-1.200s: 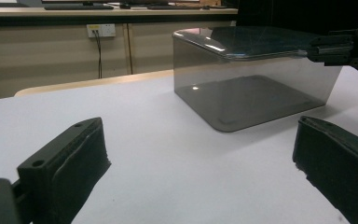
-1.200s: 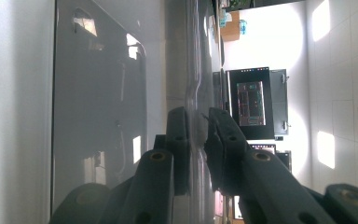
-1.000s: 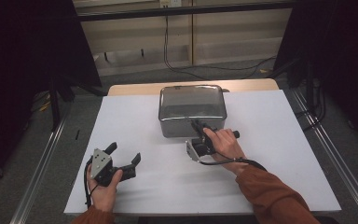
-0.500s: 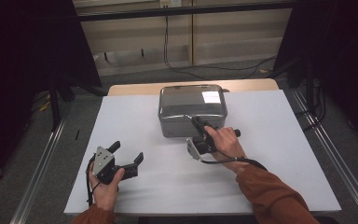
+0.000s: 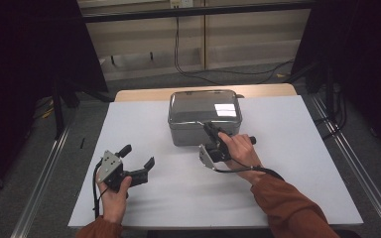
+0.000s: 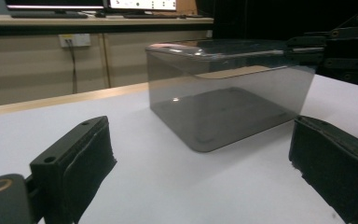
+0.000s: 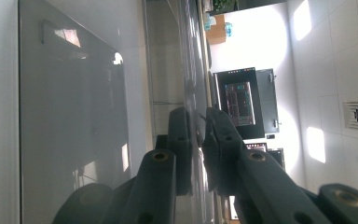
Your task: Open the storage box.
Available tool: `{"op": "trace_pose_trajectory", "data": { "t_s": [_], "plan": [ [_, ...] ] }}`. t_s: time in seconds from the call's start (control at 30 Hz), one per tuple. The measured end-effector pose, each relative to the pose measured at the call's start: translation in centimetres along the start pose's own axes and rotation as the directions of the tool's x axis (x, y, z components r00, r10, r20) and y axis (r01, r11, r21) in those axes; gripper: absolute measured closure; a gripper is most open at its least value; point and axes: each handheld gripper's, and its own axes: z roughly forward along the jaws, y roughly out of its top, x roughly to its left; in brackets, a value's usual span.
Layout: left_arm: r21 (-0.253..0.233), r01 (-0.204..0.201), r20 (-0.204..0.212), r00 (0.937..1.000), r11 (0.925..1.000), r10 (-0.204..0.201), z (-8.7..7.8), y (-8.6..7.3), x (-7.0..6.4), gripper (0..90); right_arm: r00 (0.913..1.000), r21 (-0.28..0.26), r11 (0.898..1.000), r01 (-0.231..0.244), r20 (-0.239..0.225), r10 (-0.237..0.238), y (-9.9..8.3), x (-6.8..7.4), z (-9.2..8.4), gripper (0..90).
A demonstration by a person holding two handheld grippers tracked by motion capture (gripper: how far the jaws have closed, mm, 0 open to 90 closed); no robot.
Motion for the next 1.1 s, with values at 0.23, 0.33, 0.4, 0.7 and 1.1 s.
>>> {"op": "trace_pose_trajectory", "data": {
  "t_s": [0.23,0.33,0.4,0.7,1.1],
  "plan": [
    [0.005,0.032,0.010,0.9994,0.9995,-0.032,0.9,0.6,0.2,2.6,1.0000,-0.013,1.000,0.003,0.006,-0.003,0.0,-0.6,0.1,81.8],
    [-0.003,0.029,0.008,0.9995,0.9996,-0.029,1.4,0.7,0.5,1.9,0.9999,-0.017,1.000,0.008,0.009,-0.008,0.1,-0.8,0.1,82.0],
    [-0.009,0.025,0.020,0.9995,0.9997,-0.024,1.9,0.8,0.7,1.5,1.0000,-0.016,1.000,0.001,0.007,0.000,0.0,-0.8,0.1,81.9],
    [0.000,-0.040,0.062,0.9973,0.9992,0.040,4.3,1.8,0.4,1.6,0.9998,-0.018,1.000,-0.006,0.021,0.007,0.1,-1.7,0.1,82.5],
    [-0.056,-0.043,0.047,0.9978,0.9975,0.046,7.2,3.3,0.7,4.7,0.9994,-0.018,1.000,-0.020,0.027,0.021,0.1,-2.2,0.2,82.6]
  ]
}}
